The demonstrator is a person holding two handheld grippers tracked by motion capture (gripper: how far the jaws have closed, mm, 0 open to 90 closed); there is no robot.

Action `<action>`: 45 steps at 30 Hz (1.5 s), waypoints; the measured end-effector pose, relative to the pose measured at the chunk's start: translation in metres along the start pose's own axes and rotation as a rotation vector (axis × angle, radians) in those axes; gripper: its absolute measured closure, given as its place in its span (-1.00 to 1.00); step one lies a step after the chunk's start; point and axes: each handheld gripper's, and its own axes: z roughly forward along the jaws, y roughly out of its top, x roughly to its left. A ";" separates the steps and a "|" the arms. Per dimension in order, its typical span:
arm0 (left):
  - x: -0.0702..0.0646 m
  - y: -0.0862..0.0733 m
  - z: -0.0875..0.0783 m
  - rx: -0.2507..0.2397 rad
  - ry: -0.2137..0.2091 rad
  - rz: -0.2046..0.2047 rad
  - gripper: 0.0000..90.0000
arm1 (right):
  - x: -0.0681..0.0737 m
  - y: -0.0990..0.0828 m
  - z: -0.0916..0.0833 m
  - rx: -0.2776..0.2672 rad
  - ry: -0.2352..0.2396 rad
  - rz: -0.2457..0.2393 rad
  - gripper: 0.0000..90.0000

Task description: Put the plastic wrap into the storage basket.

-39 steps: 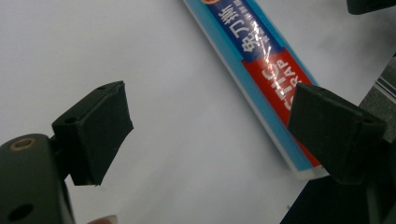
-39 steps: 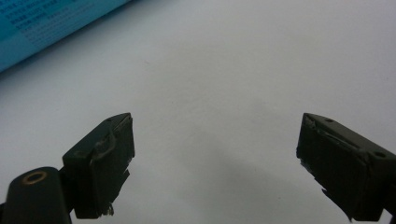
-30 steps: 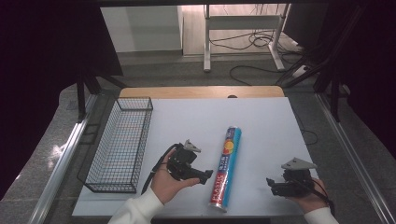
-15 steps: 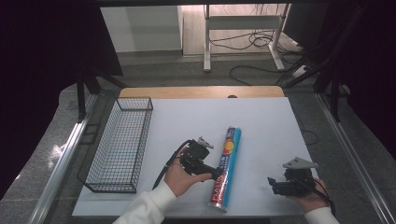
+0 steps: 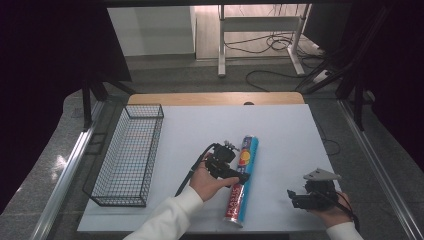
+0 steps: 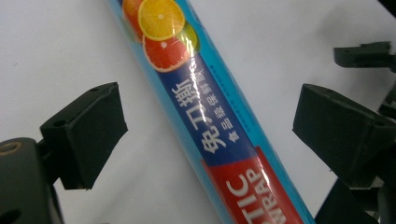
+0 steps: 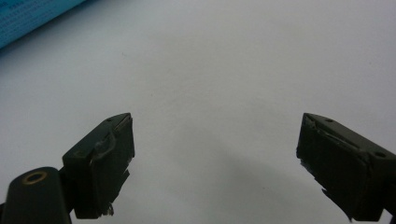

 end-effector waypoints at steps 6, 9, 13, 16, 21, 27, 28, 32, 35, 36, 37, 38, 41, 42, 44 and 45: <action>0.005 0.010 0.017 0.043 -0.014 -0.055 -0.84 | -0.001 0.000 0.001 0.005 -0.002 0.004 -0.74; 0.005 0.014 0.025 0.056 -0.029 -0.084 -0.85 | -0.001 -0.001 0.001 0.006 -0.004 0.004 -0.74; 0.003 0.017 0.034 0.078 -0.015 -0.084 -0.87 | -0.001 -0.001 0.002 0.010 -0.006 0.003 -0.74; 0.004 0.019 0.042 0.092 -0.002 -0.104 -0.87 | -0.001 -0.001 0.002 0.011 -0.008 0.002 -0.74; 0.004 0.021 0.053 0.115 0.011 -0.125 -0.85 | -0.002 -0.001 0.002 0.013 -0.010 0.003 -0.74; 0.002 0.020 0.063 0.154 0.024 -0.139 -0.77 | -0.003 -0.001 0.002 0.019 -0.017 0.008 -0.74; 0.001 0.020 0.064 0.158 0.028 -0.141 -0.74 | -0.003 -0.002 0.002 0.021 -0.017 0.010 -0.74; 0.002 0.018 0.067 0.170 0.028 -0.167 -0.67 | -0.003 -0.002 0.003 0.023 -0.020 0.012 -0.74; 0.005 0.017 0.071 0.182 0.025 -0.181 -0.64 | -0.003 -0.002 0.003 0.024 -0.022 0.013 -0.74; 0.005 0.017 0.071 0.182 0.025 -0.181 -0.62 | -0.003 -0.002 0.003 0.024 -0.022 0.013 -0.74; 0.006 0.016 0.072 0.186 0.022 -0.193 -0.61 | -0.003 -0.002 0.003 0.026 -0.024 0.013 -0.74; 0.006 0.016 0.072 0.186 0.022 -0.193 -0.61 | -0.003 -0.002 0.003 0.029 -0.025 0.014 -0.74; 0.008 0.016 0.074 0.188 -0.013 -0.220 -0.53 | -0.004 -0.002 0.004 0.033 -0.027 0.014 -0.74; 0.008 0.016 0.074 0.188 -0.013 -0.220 -0.49 | -0.004 -0.002 0.004 0.034 -0.027 0.015 -0.74; 0.007 0.015 0.074 0.178 -0.016 -0.230 -0.48 | -0.005 -0.002 0.004 0.034 -0.028 0.014 -0.74; 0.007 0.015 0.074 0.179 -0.018 -0.235 -0.48 | -0.005 -0.002 0.004 0.034 -0.028 0.014 -0.74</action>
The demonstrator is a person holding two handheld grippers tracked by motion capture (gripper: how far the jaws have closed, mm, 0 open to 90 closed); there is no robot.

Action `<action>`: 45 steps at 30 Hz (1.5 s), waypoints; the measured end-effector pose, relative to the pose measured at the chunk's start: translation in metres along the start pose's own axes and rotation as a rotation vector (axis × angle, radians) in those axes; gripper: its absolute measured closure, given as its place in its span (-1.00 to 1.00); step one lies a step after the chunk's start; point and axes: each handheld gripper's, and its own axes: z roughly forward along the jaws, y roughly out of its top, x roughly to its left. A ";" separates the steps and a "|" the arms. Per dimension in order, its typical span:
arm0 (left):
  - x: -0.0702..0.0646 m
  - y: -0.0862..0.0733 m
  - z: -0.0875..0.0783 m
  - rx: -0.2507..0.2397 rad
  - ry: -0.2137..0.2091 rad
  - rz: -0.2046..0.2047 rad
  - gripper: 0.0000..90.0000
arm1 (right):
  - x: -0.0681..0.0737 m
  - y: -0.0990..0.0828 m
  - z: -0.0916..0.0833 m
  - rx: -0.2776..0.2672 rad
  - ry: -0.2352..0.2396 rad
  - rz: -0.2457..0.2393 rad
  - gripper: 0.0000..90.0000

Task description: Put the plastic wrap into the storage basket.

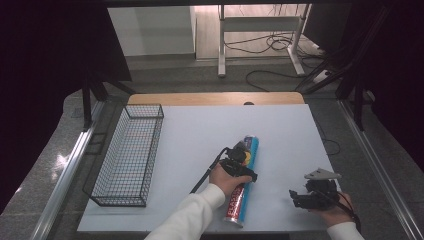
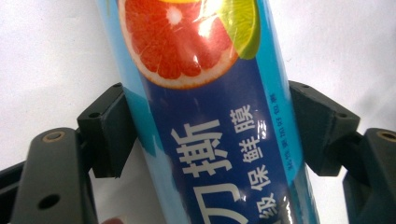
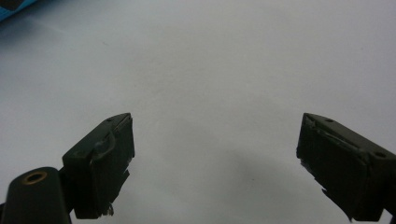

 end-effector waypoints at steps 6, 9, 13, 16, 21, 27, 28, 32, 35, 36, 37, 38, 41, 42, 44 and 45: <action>0.004 -0.001 -0.001 -0.009 -0.023 -0.020 -0.45 | 0.000 0.000 0.000 0.001 -0.003 0.000 -0.74; 0.008 -0.002 -0.002 -0.020 -0.050 -0.043 -0.44 | 0.000 0.000 0.001 0.002 -0.005 0.000 -0.74; 0.010 -0.003 -0.002 -0.027 -0.065 -0.052 -0.42 | 0.000 0.000 0.001 0.003 -0.006 0.001 -0.74; 0.014 -0.002 -0.003 -0.029 -0.098 -0.070 -0.41 | 0.000 0.000 0.000 0.002 -0.007 0.002 -0.74; 0.018 -0.002 -0.006 -0.047 -0.139 -0.065 -0.39 | -0.001 0.000 0.001 0.000 -0.009 0.002 -0.74; 0.022 -0.001 -0.018 -0.064 -0.193 -0.083 -0.37 | -0.001 0.000 0.000 -0.001 -0.010 0.004 -0.74; 0.024 -0.001 -0.020 -0.066 -0.200 -0.085 -0.36 | -0.001 0.000 0.000 -0.001 -0.011 0.004 -0.74; 0.029 -0.001 -0.029 -0.070 -0.225 -0.090 -0.35 | -0.001 0.000 0.000 0.001 -0.013 0.004 -0.74; 0.036 0.000 -0.039 -0.070 -0.247 -0.089 -0.34 | -0.001 0.000 0.001 0.001 -0.016 0.006 -0.74; 0.038 0.000 -0.042 -0.065 -0.253 -0.083 -0.34 | -0.001 0.000 0.001 0.001 -0.016 0.007 -0.74; 0.039 0.000 -0.045 -0.070 -0.256 -0.083 -0.34 | -0.001 0.000 0.001 0.002 -0.017 0.007 -0.74; 0.039 0.000 -0.045 -0.070 -0.256 -0.083 -0.33 | -0.001 0.000 0.001 0.002 -0.017 0.008 -0.74; 0.044 0.002 -0.055 -0.069 -0.269 -0.078 -0.33 | -0.002 0.000 0.001 0.004 -0.018 0.009 -0.74; 0.045 0.002 -0.058 -0.071 -0.274 -0.077 -0.32 | -0.002 0.000 0.001 0.004 -0.019 0.008 -0.74; 0.047 0.002 -0.060 -0.074 -0.281 -0.080 -0.32 | -0.002 0.000 0.001 0.004 -0.020 0.008 -0.74; 0.048 0.002 -0.063 -0.077 -0.291 -0.081 -0.32 | -0.002 0.000 0.001 0.003 -0.021 0.009 -0.74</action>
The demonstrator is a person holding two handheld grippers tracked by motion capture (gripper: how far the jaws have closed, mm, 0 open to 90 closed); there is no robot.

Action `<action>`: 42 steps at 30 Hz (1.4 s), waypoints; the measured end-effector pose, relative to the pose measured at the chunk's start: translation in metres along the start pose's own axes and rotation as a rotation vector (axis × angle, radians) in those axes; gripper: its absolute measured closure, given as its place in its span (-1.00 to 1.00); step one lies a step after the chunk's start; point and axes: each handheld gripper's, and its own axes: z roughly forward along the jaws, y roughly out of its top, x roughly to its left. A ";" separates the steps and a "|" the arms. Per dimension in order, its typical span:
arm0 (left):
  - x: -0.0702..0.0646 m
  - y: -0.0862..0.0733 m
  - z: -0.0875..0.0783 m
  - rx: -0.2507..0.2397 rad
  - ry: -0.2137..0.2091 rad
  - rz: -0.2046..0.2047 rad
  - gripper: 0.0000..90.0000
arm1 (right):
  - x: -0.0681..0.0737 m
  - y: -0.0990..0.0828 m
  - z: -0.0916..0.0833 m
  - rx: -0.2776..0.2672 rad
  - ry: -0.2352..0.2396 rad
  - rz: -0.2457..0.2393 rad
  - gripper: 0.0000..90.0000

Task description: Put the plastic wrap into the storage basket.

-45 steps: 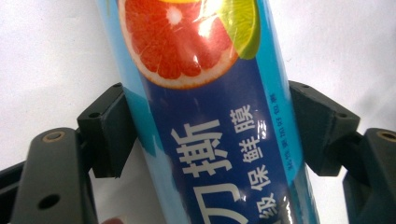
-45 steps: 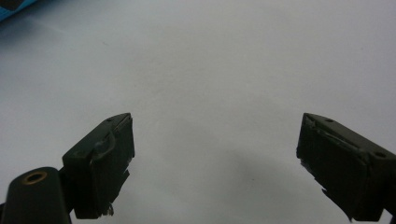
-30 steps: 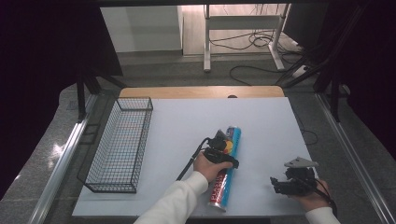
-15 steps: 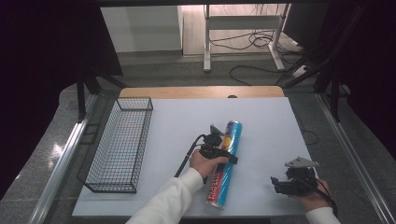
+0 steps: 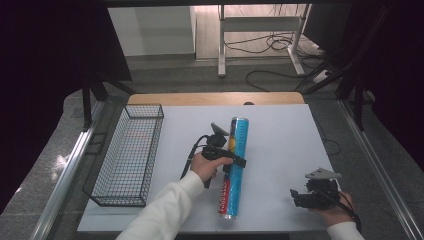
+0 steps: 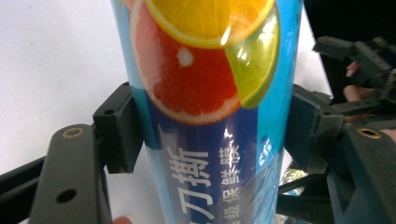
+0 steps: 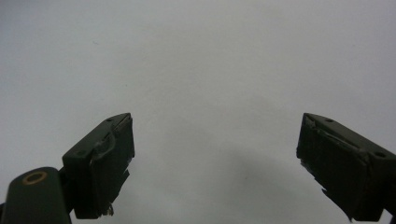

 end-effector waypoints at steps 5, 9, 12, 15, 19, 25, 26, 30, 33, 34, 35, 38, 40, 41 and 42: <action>0.005 0.000 -0.009 -0.019 -0.033 -0.013 -0.31 | 0.000 0.000 0.000 -0.001 -0.002 0.002 -0.74; 0.007 0.000 -0.017 -0.031 -0.044 -0.006 -0.31 | 0.000 0.000 0.000 -0.001 -0.003 0.003 -0.74; 0.007 0.000 -0.022 -0.041 -0.052 -0.001 -0.30 | 0.000 0.000 0.000 -0.001 -0.003 0.006 -0.74; 0.005 0.001 -0.035 -0.058 -0.067 0.016 -0.30 | 0.000 0.000 0.000 -0.001 -0.003 0.007 -0.74; 0.004 0.001 -0.046 -0.073 -0.081 0.024 -0.30 | 0.000 0.000 0.000 -0.001 -0.004 0.008 -0.74; 0.008 0.000 -0.071 -0.103 -0.068 0.031 -0.30 | 0.001 0.000 0.000 -0.001 -0.007 0.010 -0.74; 0.008 0.000 -0.071 -0.103 -0.068 0.031 -0.30 | 0.001 0.000 0.000 -0.001 -0.007 0.010 -0.74; 0.015 -0.002 -0.088 -0.123 -0.066 0.016 -0.30 | 0.000 0.000 0.001 0.001 -0.007 0.011 -0.74; 0.019 -0.004 -0.099 -0.134 -0.040 0.018 -0.30 | 0.001 0.001 0.001 0.002 -0.006 0.012 -0.74; 0.020 -0.005 -0.103 -0.140 -0.037 0.017 -0.30 | 0.001 0.001 0.001 0.002 -0.006 0.012 -0.74; 0.021 -0.005 -0.107 -0.146 -0.035 0.014 -0.30 | 0.001 0.001 0.001 0.003 -0.006 0.012 -0.74; 0.023 -0.007 -0.119 -0.155 -0.020 0.016 -0.30 | 0.001 0.001 0.001 0.003 -0.006 0.009 -0.74; 0.023 -0.007 -0.128 -0.164 -0.003 0.018 -0.30 | 0.001 0.001 0.001 0.004 -0.007 0.010 -0.74; 0.024 -0.008 -0.133 -0.169 0.008 0.022 -0.30 | 0.001 0.001 0.001 0.004 -0.007 0.010 -0.74; 0.024 -0.008 -0.138 -0.171 0.013 0.024 -0.30 | 0.001 0.001 0.001 0.004 -0.007 0.010 -0.74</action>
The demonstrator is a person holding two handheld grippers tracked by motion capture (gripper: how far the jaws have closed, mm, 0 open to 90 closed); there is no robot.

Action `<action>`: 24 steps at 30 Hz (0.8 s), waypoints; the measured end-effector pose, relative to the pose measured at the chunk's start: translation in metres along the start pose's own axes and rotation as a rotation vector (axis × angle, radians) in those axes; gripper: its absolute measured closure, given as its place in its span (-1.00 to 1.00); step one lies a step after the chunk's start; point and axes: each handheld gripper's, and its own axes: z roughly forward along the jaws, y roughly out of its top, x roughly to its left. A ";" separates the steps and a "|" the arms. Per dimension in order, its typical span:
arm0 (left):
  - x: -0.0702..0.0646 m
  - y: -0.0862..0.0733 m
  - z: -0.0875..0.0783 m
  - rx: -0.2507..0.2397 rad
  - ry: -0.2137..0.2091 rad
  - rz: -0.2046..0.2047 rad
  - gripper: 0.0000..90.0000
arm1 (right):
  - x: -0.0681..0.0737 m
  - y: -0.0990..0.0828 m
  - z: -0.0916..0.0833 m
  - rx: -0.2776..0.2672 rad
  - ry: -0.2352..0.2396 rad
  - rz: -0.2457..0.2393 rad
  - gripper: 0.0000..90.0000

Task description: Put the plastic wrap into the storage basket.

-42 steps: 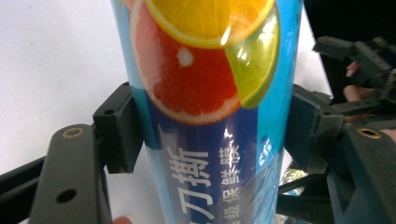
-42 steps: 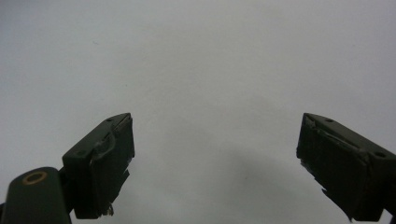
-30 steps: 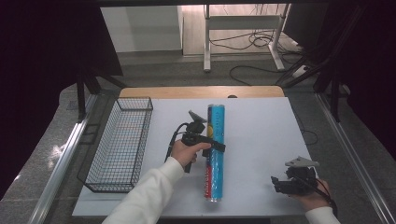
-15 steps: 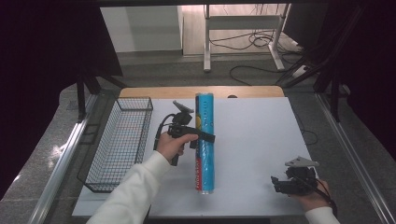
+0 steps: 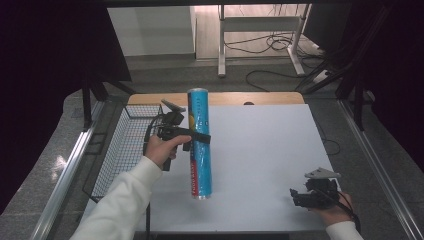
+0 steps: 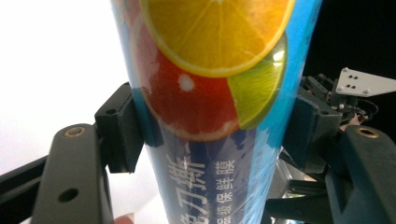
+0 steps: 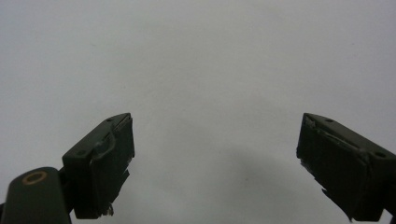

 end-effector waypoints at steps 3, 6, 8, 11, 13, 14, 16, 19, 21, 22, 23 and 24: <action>0.002 0.000 -0.015 -0.019 0.017 0.003 -0.30 | 0.000 0.000 0.000 0.000 0.000 0.002 -0.74; 0.004 0.000 -0.030 -0.037 0.033 -0.006 -0.30 | -0.001 0.000 0.000 0.001 -0.004 -0.001 -0.74; 0.007 0.000 -0.040 -0.043 0.049 -0.012 -0.30 | -0.001 0.000 0.000 0.001 -0.004 0.008 -0.74; 0.010 0.000 -0.054 -0.044 0.083 -0.014 -0.30 | -0.001 0.001 0.001 0.000 -0.004 0.007 -0.74; 0.014 -0.001 -0.064 -0.047 0.107 -0.018 -0.30 | -0.001 0.001 0.001 0.000 -0.003 0.005 -0.74; 0.015 -0.001 -0.069 -0.049 0.118 -0.023 -0.30 | 0.000 0.001 0.001 0.000 -0.001 0.003 -0.74; 0.019 -0.002 -0.079 -0.059 0.138 -0.030 -0.30 | 0.000 0.002 0.001 0.001 -0.001 0.002 -0.74; 0.024 -0.003 -0.095 -0.062 0.169 -0.036 -0.30 | 0.000 0.002 0.001 0.002 -0.002 0.004 -0.74; 0.027 -0.004 -0.104 -0.065 0.194 -0.043 -0.30 | -0.001 0.002 0.002 0.004 -0.001 0.006 -0.74; 0.029 -0.004 -0.109 -0.066 0.207 -0.045 -0.30 | 0.000 0.002 0.002 0.004 -0.001 0.007 -0.74; 0.031 -0.005 -0.114 -0.070 0.218 -0.050 -0.30 | 0.000 0.002 0.002 0.004 -0.003 0.005 -0.74; 0.031 -0.005 -0.114 -0.070 0.218 -0.050 -0.30 | 0.000 0.002 0.002 0.005 -0.004 0.004 -0.74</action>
